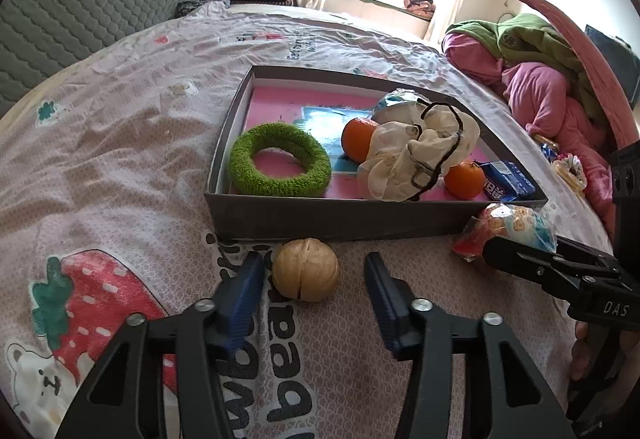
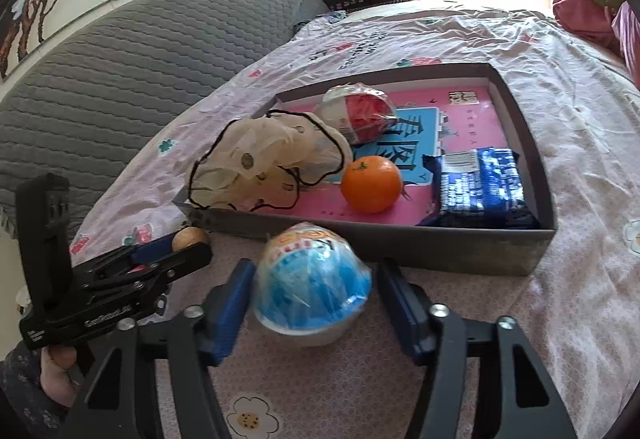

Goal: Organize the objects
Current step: 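Move the right tool to the blue-wrapped toy egg while the left tool approaches the beige ball, then close the right tool on the blue toy egg while the left tool grasps the beige ball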

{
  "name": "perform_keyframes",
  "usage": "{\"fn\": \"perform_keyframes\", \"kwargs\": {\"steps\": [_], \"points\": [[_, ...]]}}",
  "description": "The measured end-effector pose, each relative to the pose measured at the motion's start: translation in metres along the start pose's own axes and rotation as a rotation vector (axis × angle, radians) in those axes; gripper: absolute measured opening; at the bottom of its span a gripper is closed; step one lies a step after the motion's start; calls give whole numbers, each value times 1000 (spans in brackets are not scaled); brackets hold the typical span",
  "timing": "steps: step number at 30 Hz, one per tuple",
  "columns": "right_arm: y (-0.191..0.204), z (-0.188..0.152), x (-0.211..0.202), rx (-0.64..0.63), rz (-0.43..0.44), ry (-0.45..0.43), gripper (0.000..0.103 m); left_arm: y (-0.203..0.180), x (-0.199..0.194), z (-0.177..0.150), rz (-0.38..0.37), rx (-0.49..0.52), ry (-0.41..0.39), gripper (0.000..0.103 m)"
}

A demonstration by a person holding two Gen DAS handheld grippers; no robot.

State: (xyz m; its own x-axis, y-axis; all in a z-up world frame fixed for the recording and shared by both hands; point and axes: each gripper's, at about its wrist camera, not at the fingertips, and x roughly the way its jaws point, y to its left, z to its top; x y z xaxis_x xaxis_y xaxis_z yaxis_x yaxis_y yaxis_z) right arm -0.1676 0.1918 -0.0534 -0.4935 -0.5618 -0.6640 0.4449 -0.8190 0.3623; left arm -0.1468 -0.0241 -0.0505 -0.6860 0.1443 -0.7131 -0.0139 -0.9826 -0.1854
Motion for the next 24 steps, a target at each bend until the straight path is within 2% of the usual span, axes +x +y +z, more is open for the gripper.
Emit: {"fn": "perform_keyframes", "kwargs": {"steps": [6,17,24], "points": [[7,-1,-1,-35,-7,-5,55,-1,2,0,0,10,1,34],[8,0,-8,-40,15,-35,55,-6,-7,0,0,28,-30,33],[15,4,-26,-76,5,-106,55,-11,-25,8,12,38,-70,33]]}}
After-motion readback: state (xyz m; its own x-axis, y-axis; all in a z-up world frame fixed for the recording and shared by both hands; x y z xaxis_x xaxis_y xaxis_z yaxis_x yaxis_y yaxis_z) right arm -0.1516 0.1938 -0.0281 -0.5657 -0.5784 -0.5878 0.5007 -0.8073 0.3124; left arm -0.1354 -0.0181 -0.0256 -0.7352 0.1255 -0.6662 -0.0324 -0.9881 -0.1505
